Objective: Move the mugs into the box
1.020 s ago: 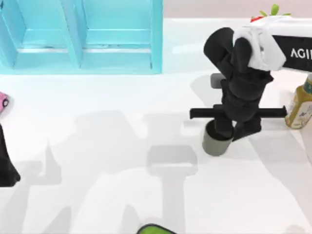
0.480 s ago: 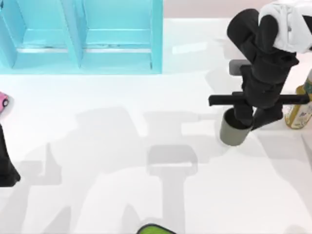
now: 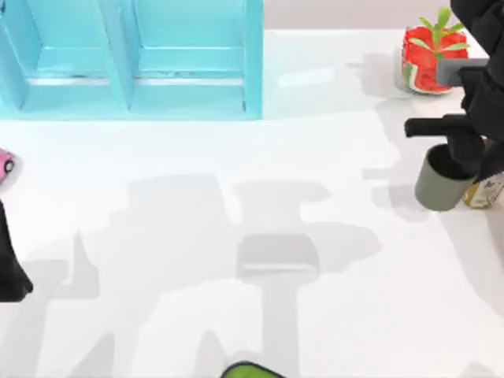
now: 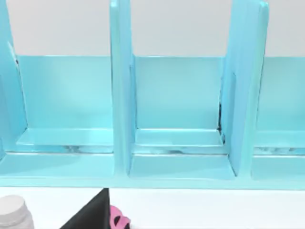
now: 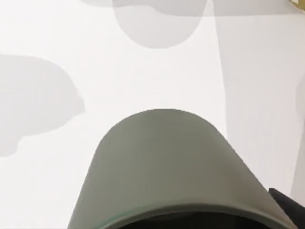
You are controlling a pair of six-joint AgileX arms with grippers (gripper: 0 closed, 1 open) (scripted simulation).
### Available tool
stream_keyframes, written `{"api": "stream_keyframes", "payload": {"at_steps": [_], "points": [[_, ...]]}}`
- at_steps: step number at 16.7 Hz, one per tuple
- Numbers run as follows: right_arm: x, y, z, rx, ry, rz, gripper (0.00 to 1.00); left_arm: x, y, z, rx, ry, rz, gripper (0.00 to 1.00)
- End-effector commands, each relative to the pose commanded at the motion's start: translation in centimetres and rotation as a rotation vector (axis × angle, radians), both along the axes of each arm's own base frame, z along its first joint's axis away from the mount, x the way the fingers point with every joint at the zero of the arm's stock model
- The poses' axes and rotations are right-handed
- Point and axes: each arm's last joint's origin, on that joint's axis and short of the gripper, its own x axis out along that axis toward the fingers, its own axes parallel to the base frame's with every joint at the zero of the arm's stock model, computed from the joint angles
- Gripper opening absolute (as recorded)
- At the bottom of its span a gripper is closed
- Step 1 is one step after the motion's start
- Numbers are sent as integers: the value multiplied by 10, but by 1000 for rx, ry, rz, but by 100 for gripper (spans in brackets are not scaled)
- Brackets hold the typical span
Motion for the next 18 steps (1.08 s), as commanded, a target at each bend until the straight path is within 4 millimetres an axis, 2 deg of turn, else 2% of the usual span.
{"api": "stream_keyframes", "payload": {"at_steps": [2, 6, 9, 11, 15, 18], "points": [[-2, -8, 8, 0, -4, 0, 0, 0, 0, 0, 0, 0, 0, 100], [-2, -7, 6, -2, 3, 3, 0, 0, 0, 0, 0, 0, 0, 100], [-2, -32, 12, -8, 44, -1, 0, 0, 0, 0, 0, 0, 0, 100], [-3, -67, 19, -7, 88, -6, 0, 0, 0, 0, 0, 0, 0, 100], [-16, -168, 35, 16, 108, -30, 0, 0, 0, 0, 0, 0, 0, 100], [-30, -227, 44, 0, 54, -12, 0, 0, 0, 0, 0, 0, 0, 100]]}}
